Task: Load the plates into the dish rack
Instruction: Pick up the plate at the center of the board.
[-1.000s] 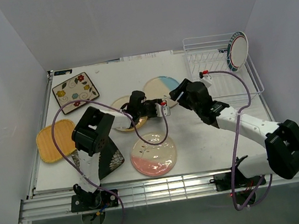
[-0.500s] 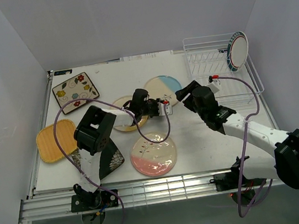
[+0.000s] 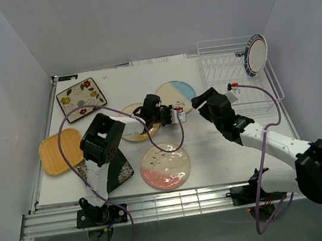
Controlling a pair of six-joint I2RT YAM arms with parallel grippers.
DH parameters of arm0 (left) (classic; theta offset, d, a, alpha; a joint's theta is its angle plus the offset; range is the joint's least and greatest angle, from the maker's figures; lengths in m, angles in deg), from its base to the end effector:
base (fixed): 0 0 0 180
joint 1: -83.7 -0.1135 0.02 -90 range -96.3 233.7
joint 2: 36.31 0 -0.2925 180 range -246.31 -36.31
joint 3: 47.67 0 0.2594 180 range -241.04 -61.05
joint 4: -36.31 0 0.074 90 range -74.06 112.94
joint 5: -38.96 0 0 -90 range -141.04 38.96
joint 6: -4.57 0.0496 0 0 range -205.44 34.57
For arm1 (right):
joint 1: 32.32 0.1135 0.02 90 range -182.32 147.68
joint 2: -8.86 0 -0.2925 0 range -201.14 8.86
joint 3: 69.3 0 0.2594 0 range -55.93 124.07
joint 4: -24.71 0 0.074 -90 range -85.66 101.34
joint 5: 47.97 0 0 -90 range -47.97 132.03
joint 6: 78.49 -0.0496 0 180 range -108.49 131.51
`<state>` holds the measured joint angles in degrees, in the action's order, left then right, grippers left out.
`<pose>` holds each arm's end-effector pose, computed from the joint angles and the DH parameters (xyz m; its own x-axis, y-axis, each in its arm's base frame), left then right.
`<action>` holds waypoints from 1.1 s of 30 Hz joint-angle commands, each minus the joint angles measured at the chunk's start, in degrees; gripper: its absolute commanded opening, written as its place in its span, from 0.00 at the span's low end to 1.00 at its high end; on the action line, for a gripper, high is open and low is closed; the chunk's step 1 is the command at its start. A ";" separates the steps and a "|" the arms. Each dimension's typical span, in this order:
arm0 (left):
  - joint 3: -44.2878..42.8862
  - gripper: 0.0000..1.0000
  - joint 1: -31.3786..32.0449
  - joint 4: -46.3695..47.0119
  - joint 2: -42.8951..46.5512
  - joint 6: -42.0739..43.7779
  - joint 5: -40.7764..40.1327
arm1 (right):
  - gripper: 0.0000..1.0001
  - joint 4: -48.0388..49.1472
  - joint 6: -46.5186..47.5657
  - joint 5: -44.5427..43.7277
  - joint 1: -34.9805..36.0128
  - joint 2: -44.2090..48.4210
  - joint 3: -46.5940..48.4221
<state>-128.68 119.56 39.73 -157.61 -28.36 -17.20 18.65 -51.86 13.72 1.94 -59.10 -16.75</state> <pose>0.3582 -0.2930 0.1266 0.4471 0.5370 -0.7153 0.8689 -0.0709 0.4898 0.2362 0.1325 0.2726 -0.2526 0.7802 -0.5723 0.2118 0.6217 0.7541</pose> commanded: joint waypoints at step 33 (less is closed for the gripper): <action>3.65 0.00 -1.23 -1.15 9.67 -13.93 -2.03 | 0.69 -1.25 -17.66 3.71 -0.07 -20.45 10.57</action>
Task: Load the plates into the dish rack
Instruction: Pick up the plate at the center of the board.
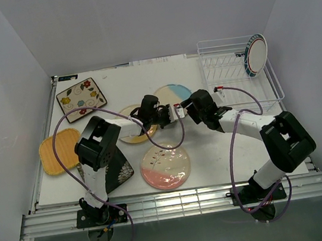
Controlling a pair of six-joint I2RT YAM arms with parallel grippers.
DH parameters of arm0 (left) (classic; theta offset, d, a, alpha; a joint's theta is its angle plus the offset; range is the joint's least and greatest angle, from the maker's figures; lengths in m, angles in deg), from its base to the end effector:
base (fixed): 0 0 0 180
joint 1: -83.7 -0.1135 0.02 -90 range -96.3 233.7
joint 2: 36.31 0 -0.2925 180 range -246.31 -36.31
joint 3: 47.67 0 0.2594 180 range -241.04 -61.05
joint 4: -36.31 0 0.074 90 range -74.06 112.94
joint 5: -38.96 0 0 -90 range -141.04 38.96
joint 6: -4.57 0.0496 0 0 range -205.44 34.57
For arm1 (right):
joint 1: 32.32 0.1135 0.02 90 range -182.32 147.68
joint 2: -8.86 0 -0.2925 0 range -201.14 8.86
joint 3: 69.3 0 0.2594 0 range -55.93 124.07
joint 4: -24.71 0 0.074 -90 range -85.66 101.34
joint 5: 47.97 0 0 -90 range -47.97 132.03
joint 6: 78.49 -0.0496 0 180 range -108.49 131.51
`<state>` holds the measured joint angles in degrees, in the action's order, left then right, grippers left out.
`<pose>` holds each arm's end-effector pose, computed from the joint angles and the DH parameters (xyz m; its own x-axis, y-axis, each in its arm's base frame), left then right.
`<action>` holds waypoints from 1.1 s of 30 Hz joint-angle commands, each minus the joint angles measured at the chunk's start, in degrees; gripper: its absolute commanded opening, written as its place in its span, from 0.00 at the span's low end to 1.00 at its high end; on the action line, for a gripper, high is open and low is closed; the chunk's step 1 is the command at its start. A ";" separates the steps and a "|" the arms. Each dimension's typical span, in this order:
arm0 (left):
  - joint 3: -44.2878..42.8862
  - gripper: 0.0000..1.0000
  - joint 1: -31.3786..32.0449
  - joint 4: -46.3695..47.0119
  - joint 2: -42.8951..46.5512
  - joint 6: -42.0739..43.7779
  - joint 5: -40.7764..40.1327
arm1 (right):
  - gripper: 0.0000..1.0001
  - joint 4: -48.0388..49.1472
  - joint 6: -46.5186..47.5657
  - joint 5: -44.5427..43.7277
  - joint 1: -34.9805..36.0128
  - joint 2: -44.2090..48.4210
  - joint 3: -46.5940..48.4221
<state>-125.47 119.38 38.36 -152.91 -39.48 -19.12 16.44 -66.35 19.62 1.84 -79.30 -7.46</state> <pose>0.3471 -0.2815 0.1430 0.2652 0.5606 -0.7845 0.9328 0.0567 0.3559 0.2934 0.1763 0.2228 -0.3524 0.8531 -0.3847 0.4047 0.5096 0.7593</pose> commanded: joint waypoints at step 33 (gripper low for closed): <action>6.15 0.00 -2.81 2.42 13.94 -2.10 5.25 | 0.68 8.52 0.70 7.82 -1.98 -6.94 2.95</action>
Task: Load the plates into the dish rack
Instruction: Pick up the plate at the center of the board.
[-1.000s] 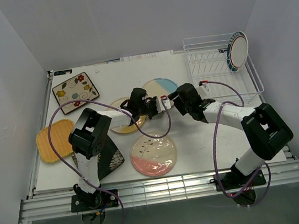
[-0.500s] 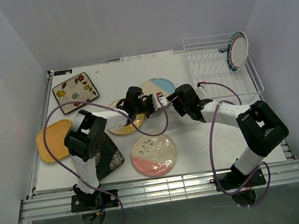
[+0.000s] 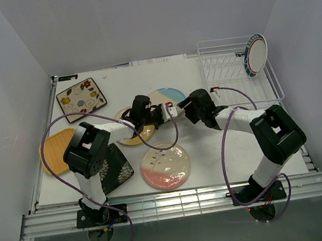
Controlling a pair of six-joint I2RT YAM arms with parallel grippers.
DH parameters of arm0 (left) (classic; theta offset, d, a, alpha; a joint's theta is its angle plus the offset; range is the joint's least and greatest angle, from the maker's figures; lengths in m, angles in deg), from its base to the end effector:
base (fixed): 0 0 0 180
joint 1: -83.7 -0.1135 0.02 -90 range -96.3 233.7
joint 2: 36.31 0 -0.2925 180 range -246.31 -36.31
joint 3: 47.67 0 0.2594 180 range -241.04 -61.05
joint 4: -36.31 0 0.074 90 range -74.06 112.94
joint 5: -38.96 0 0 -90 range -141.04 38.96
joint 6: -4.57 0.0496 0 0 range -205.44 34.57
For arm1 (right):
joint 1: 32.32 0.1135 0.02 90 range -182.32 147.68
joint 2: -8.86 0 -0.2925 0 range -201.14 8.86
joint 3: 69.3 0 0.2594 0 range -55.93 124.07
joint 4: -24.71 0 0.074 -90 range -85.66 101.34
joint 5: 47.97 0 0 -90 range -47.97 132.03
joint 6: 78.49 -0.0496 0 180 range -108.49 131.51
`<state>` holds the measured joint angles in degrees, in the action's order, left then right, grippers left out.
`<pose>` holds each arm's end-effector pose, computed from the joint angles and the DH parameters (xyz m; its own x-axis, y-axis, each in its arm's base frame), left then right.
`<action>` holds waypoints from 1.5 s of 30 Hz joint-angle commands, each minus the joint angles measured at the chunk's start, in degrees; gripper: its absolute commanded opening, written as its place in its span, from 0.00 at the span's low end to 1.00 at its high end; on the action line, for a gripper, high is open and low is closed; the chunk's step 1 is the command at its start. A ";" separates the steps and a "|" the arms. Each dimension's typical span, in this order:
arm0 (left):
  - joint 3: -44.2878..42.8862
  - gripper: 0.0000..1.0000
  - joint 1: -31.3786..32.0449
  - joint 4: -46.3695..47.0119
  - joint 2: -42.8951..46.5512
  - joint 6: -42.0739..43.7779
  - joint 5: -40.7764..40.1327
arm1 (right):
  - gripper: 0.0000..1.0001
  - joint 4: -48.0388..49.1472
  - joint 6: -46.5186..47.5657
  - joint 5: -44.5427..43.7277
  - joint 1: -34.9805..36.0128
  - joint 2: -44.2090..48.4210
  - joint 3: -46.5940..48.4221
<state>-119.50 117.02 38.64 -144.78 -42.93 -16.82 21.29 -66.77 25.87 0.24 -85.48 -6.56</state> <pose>0.3321 -0.2517 0.1713 0.2218 0.5227 -0.8231 0.9393 0.1121 0.3243 0.3131 0.1836 0.1994 -0.4163 0.8500 -0.3227 0.4076 0.4918 0.7694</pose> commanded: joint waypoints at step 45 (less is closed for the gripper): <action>0.62 0.00 -5.72 4.16 11.08 -4.80 8.06 | 0.61 11.31 4.72 9.13 0.93 -10.60 8.47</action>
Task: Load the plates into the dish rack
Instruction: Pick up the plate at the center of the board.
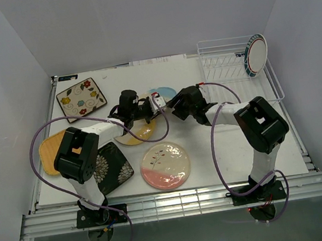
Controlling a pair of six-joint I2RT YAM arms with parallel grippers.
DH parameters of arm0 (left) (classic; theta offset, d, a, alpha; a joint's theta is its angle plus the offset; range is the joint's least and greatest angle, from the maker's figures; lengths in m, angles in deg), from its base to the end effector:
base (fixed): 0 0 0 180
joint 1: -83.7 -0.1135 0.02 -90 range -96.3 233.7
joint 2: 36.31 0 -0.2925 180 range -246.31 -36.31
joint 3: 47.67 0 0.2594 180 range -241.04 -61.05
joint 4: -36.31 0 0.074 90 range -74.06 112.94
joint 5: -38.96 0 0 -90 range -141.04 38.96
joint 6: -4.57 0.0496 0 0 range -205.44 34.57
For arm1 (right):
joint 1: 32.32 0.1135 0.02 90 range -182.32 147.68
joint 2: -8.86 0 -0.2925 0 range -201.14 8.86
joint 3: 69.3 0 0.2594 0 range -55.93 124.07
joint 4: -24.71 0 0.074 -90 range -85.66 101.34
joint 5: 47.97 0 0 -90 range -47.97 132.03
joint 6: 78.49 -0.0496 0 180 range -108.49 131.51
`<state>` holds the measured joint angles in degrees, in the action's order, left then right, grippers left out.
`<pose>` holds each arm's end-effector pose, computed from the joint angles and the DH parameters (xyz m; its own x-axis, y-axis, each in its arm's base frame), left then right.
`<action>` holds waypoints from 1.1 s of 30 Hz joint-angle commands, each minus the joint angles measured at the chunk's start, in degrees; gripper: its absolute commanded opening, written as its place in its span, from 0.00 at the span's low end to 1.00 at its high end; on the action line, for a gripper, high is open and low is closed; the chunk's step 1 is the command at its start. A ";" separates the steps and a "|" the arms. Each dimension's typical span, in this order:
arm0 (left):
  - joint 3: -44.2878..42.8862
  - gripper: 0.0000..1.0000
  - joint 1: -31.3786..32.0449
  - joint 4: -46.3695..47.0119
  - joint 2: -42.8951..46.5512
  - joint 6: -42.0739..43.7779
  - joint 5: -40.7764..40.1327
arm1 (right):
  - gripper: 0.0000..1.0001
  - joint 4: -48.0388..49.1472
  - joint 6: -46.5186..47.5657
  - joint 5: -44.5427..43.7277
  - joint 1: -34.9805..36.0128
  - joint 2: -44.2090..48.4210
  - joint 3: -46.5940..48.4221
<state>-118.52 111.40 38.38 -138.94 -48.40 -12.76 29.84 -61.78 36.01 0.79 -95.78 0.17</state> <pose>0.3421 -0.2143 0.2063 0.1563 0.4519 -0.8783 0.9359 0.2164 0.2780 0.3486 0.2211 0.1854 -0.5680 0.7667 -0.2992 0.2673 0.5157 0.8140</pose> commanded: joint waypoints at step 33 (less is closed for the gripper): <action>1.93 0.32 -0.11 3.63 9.55 1.64 6.19 | 0.08 7.07 -2.56 -1.45 0.47 -2.76 1.56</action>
<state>-115.37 110.94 38.49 -135.66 -47.20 -10.86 36.37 -66.70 36.62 1.18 -98.51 1.04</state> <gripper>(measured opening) 0.296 0.248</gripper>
